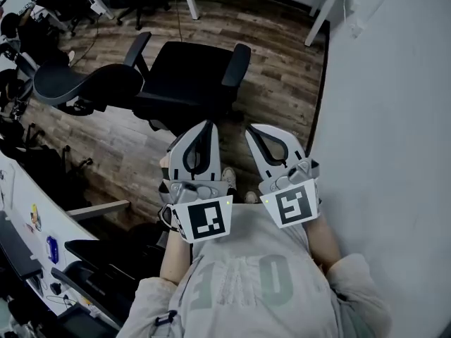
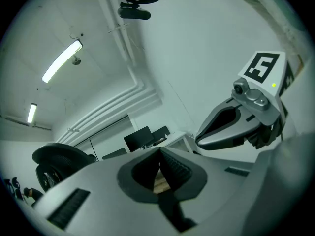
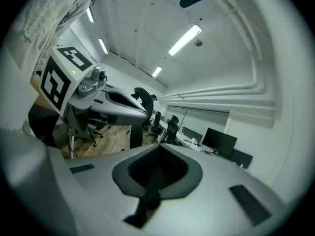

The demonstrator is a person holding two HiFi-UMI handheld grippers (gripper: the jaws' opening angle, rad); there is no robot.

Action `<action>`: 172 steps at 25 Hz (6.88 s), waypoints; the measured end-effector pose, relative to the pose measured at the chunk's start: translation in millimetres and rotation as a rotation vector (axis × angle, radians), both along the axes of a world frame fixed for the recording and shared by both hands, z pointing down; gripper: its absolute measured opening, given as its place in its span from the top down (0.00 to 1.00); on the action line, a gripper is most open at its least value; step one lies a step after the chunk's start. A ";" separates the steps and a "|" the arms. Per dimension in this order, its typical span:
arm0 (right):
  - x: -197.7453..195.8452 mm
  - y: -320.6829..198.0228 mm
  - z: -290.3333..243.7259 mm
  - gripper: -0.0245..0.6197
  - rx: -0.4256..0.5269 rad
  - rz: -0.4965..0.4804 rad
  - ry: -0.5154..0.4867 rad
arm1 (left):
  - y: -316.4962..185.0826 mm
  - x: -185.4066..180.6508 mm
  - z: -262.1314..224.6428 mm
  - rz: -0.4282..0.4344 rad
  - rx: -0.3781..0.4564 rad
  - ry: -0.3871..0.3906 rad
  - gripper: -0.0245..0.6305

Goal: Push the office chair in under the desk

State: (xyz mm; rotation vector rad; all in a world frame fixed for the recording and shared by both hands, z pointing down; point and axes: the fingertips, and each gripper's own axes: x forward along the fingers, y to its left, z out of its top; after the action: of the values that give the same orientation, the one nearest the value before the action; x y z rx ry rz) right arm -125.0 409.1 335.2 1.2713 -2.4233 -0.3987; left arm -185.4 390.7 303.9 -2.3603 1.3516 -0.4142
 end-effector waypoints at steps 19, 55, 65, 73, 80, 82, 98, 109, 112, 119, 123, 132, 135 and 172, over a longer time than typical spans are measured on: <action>-8.4 -97.1 -15.9 0.93 0.001 0.115 -0.428 | -83.1 -39.6 4.9 -0.019 -0.119 0.225 0.94; -105.7 -234.3 -84.2 0.93 -0.154 -0.724 -0.512 | -199.7 -64.1 -78.2 -0.481 -0.010 0.379 0.94; -157.2 -189.3 -109.9 0.92 -0.177 -0.989 -0.531 | -126.3 -118.0 -138.4 -0.608 0.163 0.336 0.94; -184.5 -159.8 -104.9 0.63 -0.273 -1.094 -0.508 | -67.7 -224.8 -88.0 -0.907 0.068 0.233 0.67; -212.2 -148.8 -78.4 0.63 -0.303 -1.067 -0.427 | -83.3 -299.9 -13.7 -1.004 -0.021 0.368 0.61; -218.1 -145.9 -71.4 0.63 -0.297 -1.056 -0.404 | -92.7 -313.5 -3.4 -0.996 -0.046 0.393 0.61; -248.0 -150.4 -48.3 0.76 -0.238 -0.946 -0.332 | -140.5 -336.6 7.9 -0.977 -0.069 0.328 0.74; -239.8 -156.0 -51.2 0.77 -0.246 -0.958 -0.343 | -147.2 -330.3 4.1 -0.987 -0.062 0.318 0.75; -235.3 -160.5 -51.8 0.78 -0.253 -0.951 -0.360 | -150.8 -325.8 3.8 -0.973 -0.071 0.308 0.75; -220.3 -186.4 -53.0 0.78 -0.235 -0.904 -0.367 | -181.8 -309.1 7.6 -0.903 -0.116 0.292 0.76; -200.1 -217.0 -51.6 0.78 -0.233 -0.854 -0.371 | -214.9 -286.9 8.5 -0.852 -0.124 0.280 0.76; -151.7 -293.0 -52.6 0.78 -0.207 -0.813 -0.377 | -294.9 -236.1 8.0 -0.791 -0.108 0.284 0.76; -132.8 -318.9 -51.8 0.78 -0.194 -0.809 -0.362 | -322.9 -217.8 11.1 -0.767 -0.110 0.306 0.78; 157.1 -736.2 -30.0 0.79 -0.164 -0.637 -0.257 | -759.3 83.0 25.1 -0.496 -0.150 0.300 0.80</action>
State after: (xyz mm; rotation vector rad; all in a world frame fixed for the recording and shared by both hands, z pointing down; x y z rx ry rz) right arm 32.1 -327.2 305.3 0.4788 -2.9787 -0.1973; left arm -102.5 -368.6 329.0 -2.2472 2.1274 -0.3106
